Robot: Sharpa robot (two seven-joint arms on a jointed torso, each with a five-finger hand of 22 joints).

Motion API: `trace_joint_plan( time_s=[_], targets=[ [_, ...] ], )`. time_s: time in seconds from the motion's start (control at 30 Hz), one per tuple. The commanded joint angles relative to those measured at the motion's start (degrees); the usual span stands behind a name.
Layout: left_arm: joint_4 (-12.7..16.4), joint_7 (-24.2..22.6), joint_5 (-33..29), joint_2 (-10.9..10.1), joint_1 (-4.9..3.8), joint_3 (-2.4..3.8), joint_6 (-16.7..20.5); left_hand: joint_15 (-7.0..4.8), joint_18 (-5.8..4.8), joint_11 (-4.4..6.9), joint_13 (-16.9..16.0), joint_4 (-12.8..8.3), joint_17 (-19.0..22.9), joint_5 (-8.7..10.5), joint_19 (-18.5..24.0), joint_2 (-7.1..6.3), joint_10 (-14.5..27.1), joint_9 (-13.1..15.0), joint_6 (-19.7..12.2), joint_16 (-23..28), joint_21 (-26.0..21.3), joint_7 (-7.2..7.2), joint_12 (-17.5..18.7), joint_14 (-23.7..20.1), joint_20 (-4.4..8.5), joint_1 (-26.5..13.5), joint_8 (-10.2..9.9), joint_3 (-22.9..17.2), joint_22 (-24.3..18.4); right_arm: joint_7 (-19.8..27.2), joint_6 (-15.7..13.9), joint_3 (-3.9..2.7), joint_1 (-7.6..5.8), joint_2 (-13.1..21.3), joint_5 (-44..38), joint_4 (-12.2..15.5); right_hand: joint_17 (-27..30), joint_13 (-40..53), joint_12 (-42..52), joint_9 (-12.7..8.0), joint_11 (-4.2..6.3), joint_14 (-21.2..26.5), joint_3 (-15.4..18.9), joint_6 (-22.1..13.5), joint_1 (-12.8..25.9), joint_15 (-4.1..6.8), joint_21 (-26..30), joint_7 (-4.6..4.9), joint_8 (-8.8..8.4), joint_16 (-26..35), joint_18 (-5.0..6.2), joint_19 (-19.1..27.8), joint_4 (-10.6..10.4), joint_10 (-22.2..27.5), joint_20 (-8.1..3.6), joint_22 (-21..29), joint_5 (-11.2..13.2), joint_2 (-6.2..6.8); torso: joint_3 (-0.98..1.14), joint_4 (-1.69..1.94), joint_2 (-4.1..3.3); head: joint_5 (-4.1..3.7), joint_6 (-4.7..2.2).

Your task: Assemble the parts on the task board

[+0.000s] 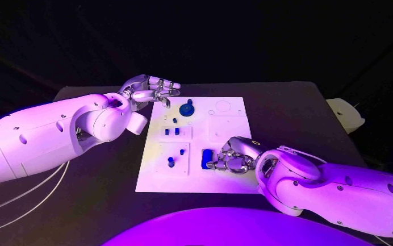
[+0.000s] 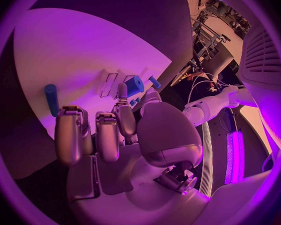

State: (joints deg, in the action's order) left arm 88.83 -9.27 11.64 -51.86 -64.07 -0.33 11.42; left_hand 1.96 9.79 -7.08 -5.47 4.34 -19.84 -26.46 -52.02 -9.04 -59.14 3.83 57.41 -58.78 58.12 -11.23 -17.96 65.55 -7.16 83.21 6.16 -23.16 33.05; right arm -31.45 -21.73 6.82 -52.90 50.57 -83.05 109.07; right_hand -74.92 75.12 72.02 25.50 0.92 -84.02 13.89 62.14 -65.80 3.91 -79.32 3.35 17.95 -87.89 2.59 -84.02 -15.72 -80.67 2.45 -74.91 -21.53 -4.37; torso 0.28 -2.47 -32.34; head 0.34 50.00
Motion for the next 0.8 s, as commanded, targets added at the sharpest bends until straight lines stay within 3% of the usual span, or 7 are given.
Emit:
trace_joint_plan(
  time_s=[0.03, 0.5, 0.8],
  targets=[
    [0.0, -0.2, -0.28, 0.17, -0.01, 0.03, -1.0, 0.21, 0.86, -0.03, -0.09, -0.14, 0.06, 0.15, 0.34, 0.13, 0.56, -0.04, -0.43, 0.31, -0.38, -0.11, -0.11, -0.18, -0.1, -0.3, 0.05, 0.26, -0.05, 0.39, 2.13, 0.0, 0.05, -0.1, -1.32, -0.2, -10.84, 0.85, 0.44, 0.11, -0.02, -5.08, -0.02, -0.18, -0.79, 0.43, -0.24, -0.21, 0.32, -0.12, -0.57, -2.49, 0.4, -0.36, -0.37, -12.43, -0.29, -0.02, 0.04, 0.07, -0.02, 0.18, 0.0],
    [0.01, -0.09, -0.28, 0.23, 0.0, 0.03, -0.99, 0.21, 0.86, -0.03, -0.09, -0.14, 0.06, 0.15, 0.34, 0.13, 0.56, -0.04, -0.43, 0.31, -0.38, -0.11, -0.11, -0.18, -0.1, -0.3, 0.05, 0.26, -0.05, -1.27, 2.76, 0.0, 0.02, -1.99, -1.42, -2.83, -10.88, 1.17, 0.69, 0.39, 0.05, -5.1, -0.19, -0.05, -1.02, 0.49, -0.41, -0.29, 0.5, -0.14, -0.6, -2.55, -0.6, -0.59, -0.42, -12.47, -0.12, -1.52, -0.01, 0.08, -0.09, 0.18, 0.0],
    [-0.15, -0.14, -0.28, -0.06, 0.01, 0.02, -1.0, 0.21, 0.87, -0.04, -0.09, -0.22, 0.08, 0.14, 0.29, 0.16, 0.62, -0.02, -0.46, 0.33, -0.4, -0.13, -0.2, -0.17, -0.1, -0.18, 0.08, 0.21, -0.09, -1.56, 2.76, 0.0, -0.01, -1.74, -2.08, -3.15, -10.85, 1.14, 0.65, 0.42, 0.06, -5.09, -0.24, -0.06, -1.15, 0.5, -0.31, -0.3, 0.51, -0.13, -0.58, -2.52, -0.59, -0.58, -0.43, -12.44, -0.15, -1.63, 0.06, 0.04, 0.0, 0.33, 0.0]
  ],
)
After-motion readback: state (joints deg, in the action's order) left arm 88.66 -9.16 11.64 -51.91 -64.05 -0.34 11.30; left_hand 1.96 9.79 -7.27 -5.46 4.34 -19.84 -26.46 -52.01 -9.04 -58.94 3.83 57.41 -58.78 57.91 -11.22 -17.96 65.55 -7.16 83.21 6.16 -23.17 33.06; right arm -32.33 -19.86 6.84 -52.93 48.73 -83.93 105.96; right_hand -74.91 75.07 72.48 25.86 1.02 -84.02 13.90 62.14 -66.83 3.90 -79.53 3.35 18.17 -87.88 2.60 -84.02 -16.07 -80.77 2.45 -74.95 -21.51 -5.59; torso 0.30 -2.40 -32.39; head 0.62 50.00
